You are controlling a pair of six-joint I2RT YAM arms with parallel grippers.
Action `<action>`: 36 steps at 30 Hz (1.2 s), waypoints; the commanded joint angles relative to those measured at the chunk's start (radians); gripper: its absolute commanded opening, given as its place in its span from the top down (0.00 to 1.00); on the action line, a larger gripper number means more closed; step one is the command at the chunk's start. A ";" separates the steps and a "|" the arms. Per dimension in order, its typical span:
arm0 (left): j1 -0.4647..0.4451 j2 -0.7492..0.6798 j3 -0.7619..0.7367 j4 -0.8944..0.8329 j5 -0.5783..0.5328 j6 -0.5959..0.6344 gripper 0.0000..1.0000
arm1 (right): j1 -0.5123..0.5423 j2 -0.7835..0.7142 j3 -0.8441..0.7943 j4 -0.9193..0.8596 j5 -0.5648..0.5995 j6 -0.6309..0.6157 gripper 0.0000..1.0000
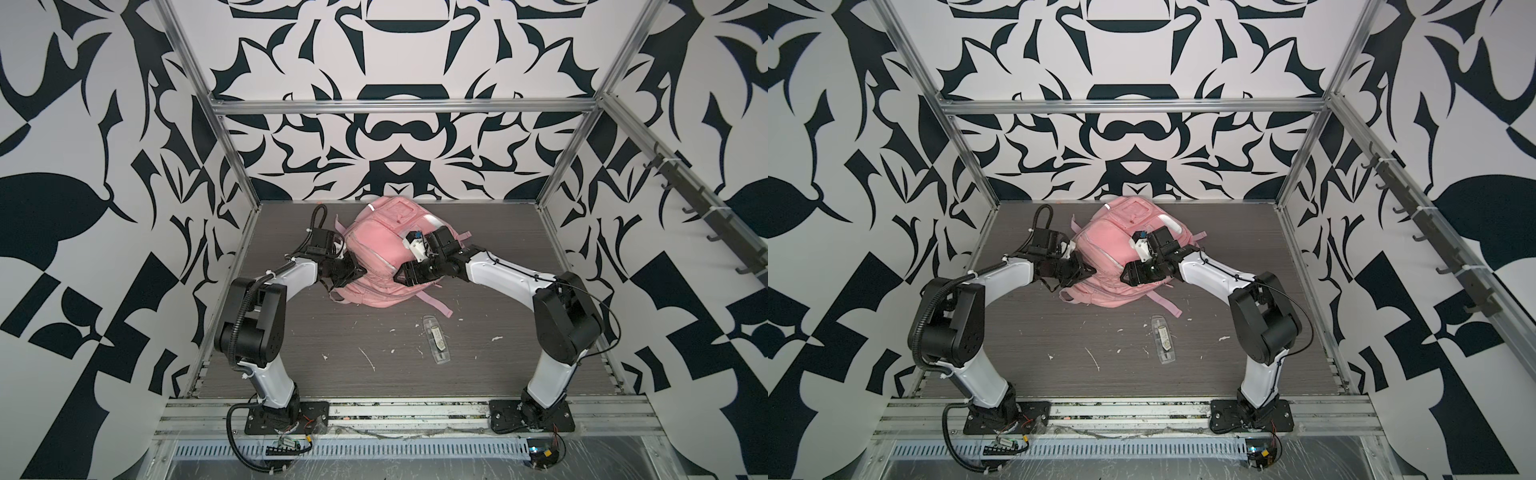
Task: Pack the student bag
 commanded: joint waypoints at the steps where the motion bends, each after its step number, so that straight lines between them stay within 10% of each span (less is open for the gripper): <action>1: -0.003 0.009 0.032 -0.012 -0.003 0.011 0.95 | 0.040 -0.063 -0.012 -0.009 -0.098 -0.049 0.32; 17: -0.003 0.011 0.017 -0.006 -0.001 0.008 0.95 | 0.089 -0.030 0.065 -0.090 0.340 -0.065 0.55; 36: -0.005 0.014 0.005 0.006 0.000 -0.002 0.95 | 0.144 0.074 0.162 -0.144 0.485 -0.096 0.72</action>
